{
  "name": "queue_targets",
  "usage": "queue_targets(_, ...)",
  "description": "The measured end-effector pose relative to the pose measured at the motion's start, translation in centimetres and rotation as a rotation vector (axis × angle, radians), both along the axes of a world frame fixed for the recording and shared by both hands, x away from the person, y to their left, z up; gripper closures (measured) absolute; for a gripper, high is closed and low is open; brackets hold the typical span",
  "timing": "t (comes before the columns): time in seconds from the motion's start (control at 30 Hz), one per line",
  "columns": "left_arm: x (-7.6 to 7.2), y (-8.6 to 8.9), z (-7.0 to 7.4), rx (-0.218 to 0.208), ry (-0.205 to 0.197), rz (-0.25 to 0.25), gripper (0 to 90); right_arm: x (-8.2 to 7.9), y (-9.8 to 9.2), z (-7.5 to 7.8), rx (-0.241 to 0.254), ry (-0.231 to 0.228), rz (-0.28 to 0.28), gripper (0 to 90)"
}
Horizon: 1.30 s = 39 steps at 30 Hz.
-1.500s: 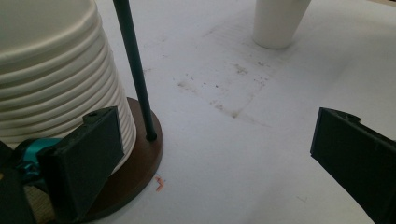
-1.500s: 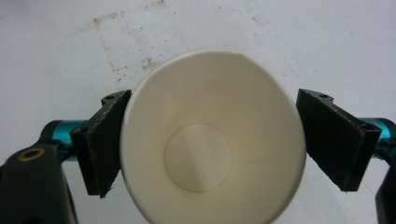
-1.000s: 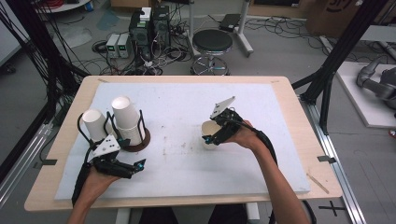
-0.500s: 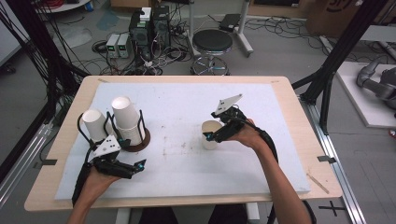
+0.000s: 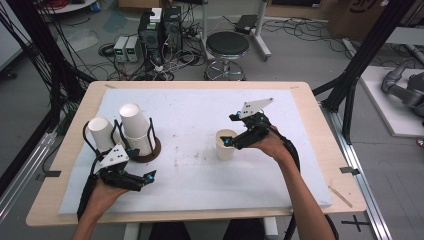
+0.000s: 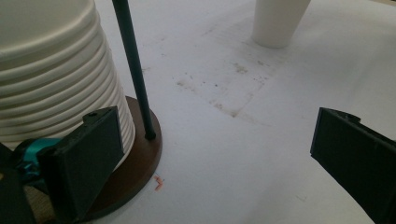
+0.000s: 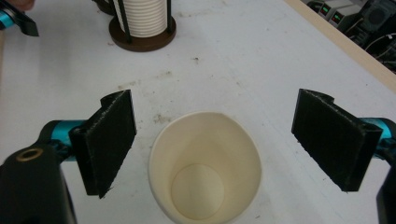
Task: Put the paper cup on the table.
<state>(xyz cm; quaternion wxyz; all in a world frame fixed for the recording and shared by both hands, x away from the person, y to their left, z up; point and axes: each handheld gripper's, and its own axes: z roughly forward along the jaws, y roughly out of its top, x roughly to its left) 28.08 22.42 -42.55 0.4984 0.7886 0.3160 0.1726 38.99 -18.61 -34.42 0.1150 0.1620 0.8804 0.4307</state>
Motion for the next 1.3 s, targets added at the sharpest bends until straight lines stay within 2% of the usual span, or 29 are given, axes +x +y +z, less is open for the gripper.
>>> queue_targets(0.3, 0.0, 0.0, -0.1, 0.001, 0.005, -0.002, 2.4, -0.8, -1.1, 0.6, 0.039, -0.024, -0.007, 14.2)
queue_targets(0.6, 0.0, 0.1, -0.1, 0.002, 0.003, 0.003, 2.4, -1.5, -3.5, 0.9, 0.119, -0.029, -0.042, 14.2)
queue_targets(0.73, -0.1, 0.1, -0.2, 0.004, 0.005, 0.001, 2.4, -1.9, -4.6, 0.7, 0.138, -0.035, -0.057, 14.2)
queue_targets(1.07, -0.1, 0.2, -0.2, -0.003, 0.001, 0.012, 2.4, -3.1, -7.6, -0.4, 0.172, -0.039, -0.107, 14.2)
queue_targets(1.3, -0.2, 0.3, -0.3, -0.001, 0.001, 0.014, 2.4, -3.9, -9.0, -1.6, 0.183, -0.029, -0.125, 14.2)
